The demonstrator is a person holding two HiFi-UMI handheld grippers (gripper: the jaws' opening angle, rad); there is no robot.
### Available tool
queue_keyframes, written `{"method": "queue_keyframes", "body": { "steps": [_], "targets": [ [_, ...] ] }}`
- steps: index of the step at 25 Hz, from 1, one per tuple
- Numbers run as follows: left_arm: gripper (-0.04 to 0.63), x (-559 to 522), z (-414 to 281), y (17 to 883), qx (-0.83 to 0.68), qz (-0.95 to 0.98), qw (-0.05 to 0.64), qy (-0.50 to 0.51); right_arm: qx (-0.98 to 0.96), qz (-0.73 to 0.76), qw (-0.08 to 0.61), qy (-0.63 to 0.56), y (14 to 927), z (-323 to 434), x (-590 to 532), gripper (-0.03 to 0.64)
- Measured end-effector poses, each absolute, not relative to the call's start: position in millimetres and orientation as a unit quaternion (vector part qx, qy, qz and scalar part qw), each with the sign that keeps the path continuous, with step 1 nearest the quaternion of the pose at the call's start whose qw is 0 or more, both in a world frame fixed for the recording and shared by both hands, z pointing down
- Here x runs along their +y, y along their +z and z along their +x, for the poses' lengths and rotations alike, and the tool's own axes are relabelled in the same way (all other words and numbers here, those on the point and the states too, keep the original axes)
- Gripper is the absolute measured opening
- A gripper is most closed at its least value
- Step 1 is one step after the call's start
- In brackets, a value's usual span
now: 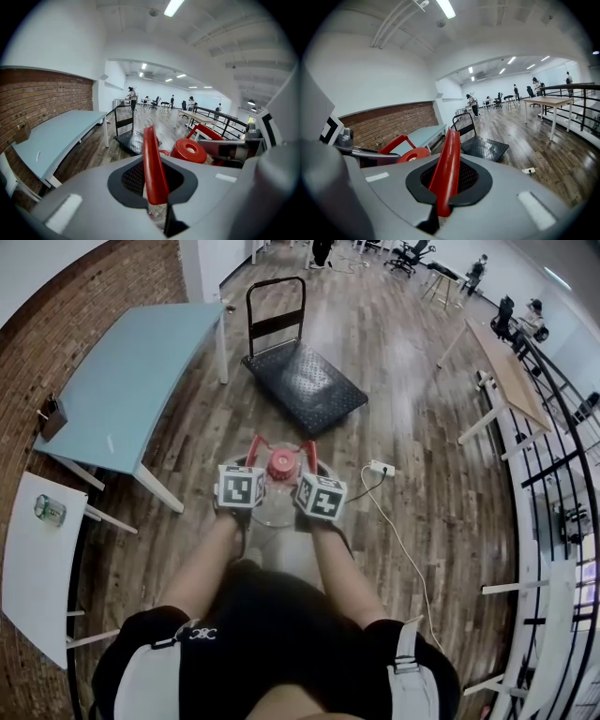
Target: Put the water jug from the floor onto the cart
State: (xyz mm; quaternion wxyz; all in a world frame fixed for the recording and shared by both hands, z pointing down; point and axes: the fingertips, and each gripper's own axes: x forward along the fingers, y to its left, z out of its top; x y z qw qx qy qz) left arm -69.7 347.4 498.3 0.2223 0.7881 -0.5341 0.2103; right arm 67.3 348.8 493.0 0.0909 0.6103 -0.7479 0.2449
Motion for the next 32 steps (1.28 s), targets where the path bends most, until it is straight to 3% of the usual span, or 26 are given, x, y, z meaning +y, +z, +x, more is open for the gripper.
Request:
{"method": "queue_keyframes", "body": {
  "steps": [12,32],
  "targets": [
    [0.032,314,-58,533,-0.514,0.795,0.237,0.217,-0.731,0.621,0.113,0.258,527,77,323,0.018],
    [0.032,160,-71,548,-0.502,0.796,0.247,0.231,-0.720,0.622,0.115,0.287,545,68,171,0.018]
  ]
}}
